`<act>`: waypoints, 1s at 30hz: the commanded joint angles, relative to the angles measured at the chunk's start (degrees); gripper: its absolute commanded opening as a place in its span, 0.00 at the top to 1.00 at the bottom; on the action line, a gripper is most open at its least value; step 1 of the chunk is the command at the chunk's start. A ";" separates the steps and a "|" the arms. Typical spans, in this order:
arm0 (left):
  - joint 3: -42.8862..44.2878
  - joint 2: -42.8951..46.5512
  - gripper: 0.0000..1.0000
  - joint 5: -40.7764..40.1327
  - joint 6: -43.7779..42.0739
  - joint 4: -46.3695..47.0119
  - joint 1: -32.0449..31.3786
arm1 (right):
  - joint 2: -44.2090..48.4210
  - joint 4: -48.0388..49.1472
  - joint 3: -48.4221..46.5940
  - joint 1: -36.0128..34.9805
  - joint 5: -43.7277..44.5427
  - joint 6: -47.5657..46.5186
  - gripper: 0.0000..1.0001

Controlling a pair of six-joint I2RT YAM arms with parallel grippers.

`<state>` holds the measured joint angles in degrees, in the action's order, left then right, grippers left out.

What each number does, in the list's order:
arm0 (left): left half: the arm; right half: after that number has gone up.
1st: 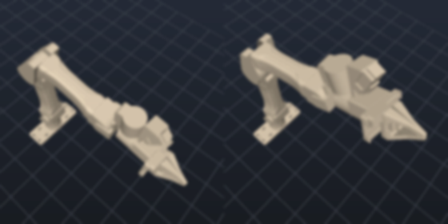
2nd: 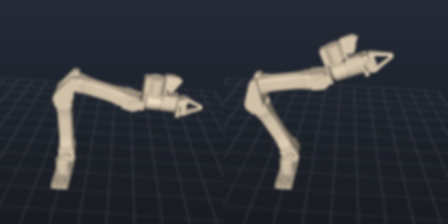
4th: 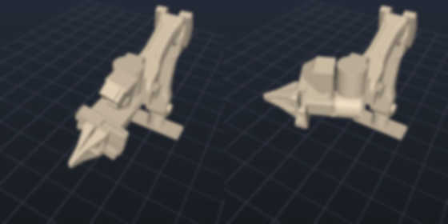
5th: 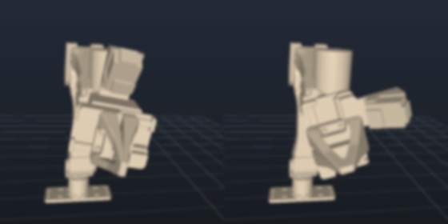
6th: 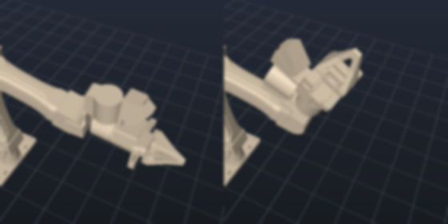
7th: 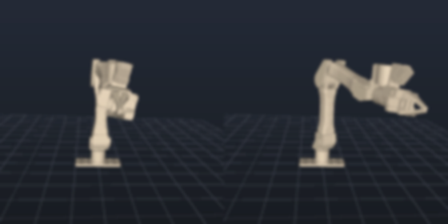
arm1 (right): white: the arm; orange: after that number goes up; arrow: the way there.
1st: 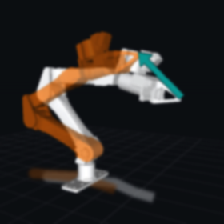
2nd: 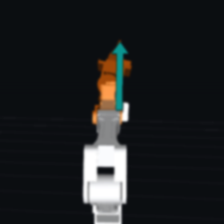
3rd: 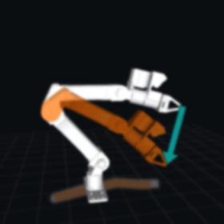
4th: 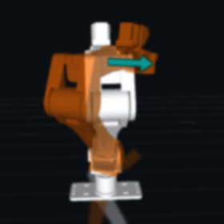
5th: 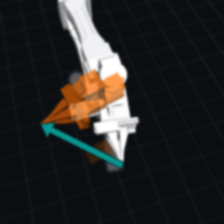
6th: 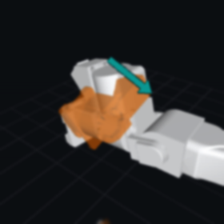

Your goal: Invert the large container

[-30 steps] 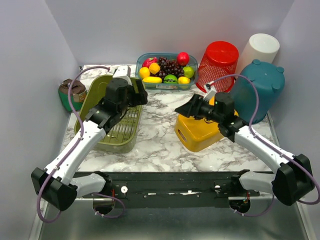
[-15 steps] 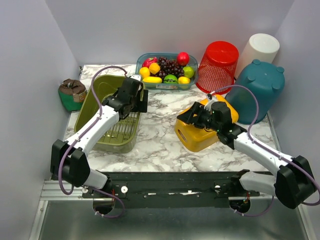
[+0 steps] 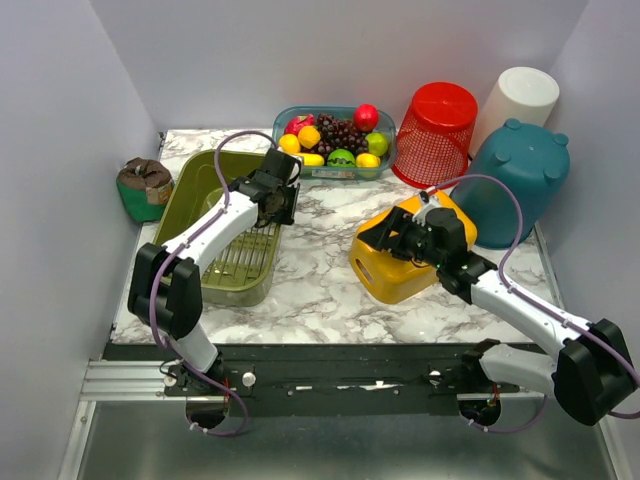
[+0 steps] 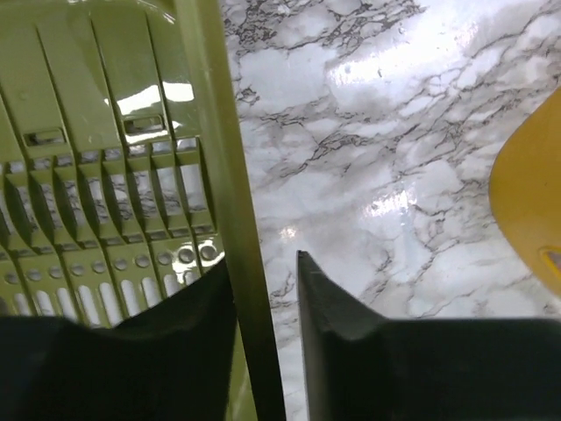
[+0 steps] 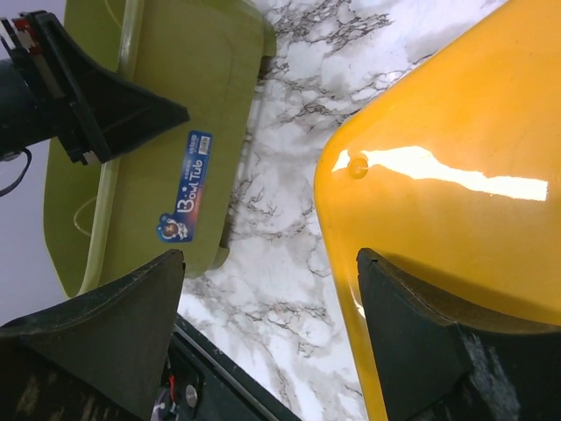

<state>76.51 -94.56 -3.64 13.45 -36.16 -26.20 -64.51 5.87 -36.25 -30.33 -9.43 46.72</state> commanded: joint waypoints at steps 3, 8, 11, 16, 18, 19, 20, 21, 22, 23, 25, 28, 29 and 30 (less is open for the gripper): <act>5.31 -0.45 0.92 6.71 0.26 -3.56 0.18 | 1.05 -1.65 0.83 -0.17 2.66 -0.05 0.12; 13.39 4.03 1.00 12.50 1.75 -5.93 0.27 | 1.05 -2.53 0.04 -0.08 3.89 -0.66 0.12; 18.49 7.02 1.00 17.60 4.29 -6.99 1.32 | 0.88 -3.23 -0.66 0.18 4.42 -0.67 0.12; 18.17 12.28 1.00 32.15 12.37 -2.35 6.92 | 0.70 -5.16 -3.65 0.36 6.09 -2.15 0.11; 15.00 14.57 1.00 36.49 19.55 5.00 8.96 | 0.26 -5.69 -5.05 0.44 6.27 -3.12 0.11; 11.68 16.41 1.00 39.64 21.77 7.22 9.84 | -0.09 -5.69 -6.02 0.44 6.27 -3.30 0.11; 10.34 17.30 1.00 40.63 23.27 9.25 10.98 | -0.35 -7.35 -6.46 0.53 6.18 -3.48 0.11; 9.02 17.83 1.00 41.42 24.33 11.96 11.51 | -0.53 -7.45 -6.73 0.53 6.01 -3.48 0.11; 5.44 18.71 1.00 42.82 27.91 14.34 12.30 | -0.70 -7.45 -7.34 0.53 5.83 -3.56 0.11; 2.36 19.50 1.00 46.49 30.73 18.11 14.40 | -0.79 -7.28 -7.43 0.53 4.78 -3.65 0.11; -6.84 21.69 1.00 49.42 37.32 31.90 15.73 | -1.14 -6.40 -7.52 0.62 2.94 -3.22 0.11; -12.86 22.67 1.00 52.16 45.78 43.01 16.09 | -1.84 1.05 -6.56 0.53 -4.35 -2.07 0.12; -13.40 22.84 1.00 51.81 45.79 43.45 16.18 | -2.11 3.95 -4.81 0.53 -9.15 -2.07 0.13; -13.75 23.02 1.00 51.28 45.26 42.85 16.09 | -2.37 9.54 -3.84 0.53 -11.46 0.10 0.13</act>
<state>66.11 -73.25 40.66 49.58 -7.75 -9.89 -65.76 3.05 -42.46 -29.91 -9.56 44.58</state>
